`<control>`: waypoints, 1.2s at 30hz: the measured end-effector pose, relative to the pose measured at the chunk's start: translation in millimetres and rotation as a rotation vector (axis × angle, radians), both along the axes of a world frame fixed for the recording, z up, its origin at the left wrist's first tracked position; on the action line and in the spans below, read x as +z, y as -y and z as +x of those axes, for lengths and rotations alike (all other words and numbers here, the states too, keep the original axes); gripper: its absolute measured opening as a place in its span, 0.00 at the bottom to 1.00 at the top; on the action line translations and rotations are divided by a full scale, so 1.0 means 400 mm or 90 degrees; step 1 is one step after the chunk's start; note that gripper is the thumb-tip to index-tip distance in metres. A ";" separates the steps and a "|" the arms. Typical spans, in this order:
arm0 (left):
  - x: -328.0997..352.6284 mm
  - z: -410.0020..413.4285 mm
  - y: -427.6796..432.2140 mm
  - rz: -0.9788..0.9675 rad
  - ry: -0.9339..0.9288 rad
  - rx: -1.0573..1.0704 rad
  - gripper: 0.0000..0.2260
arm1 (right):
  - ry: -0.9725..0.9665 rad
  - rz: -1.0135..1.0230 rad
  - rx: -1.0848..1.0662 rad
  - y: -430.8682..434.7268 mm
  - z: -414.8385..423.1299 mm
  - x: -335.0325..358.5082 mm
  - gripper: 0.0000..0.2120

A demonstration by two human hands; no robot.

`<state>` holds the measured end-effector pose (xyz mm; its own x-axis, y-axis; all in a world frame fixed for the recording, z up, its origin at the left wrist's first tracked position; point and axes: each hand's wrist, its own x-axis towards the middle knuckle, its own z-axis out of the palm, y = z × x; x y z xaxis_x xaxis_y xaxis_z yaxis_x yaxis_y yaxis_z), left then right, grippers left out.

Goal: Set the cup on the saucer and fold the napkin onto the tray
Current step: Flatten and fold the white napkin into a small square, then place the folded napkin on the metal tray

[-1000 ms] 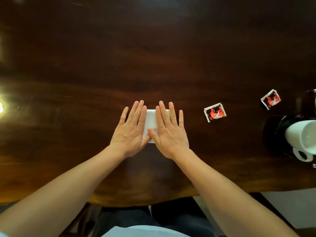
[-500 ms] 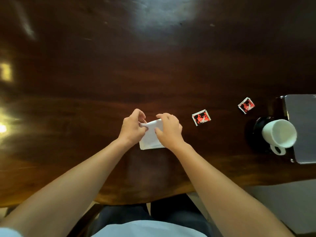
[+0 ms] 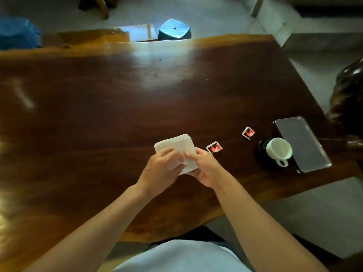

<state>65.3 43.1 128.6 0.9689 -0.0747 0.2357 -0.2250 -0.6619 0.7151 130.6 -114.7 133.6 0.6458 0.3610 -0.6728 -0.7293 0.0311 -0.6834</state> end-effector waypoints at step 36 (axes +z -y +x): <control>0.106 0.128 0.969 -0.541 -0.596 0.354 0.25 | 0.579 -0.432 -0.128 0.868 -0.011 0.022 0.13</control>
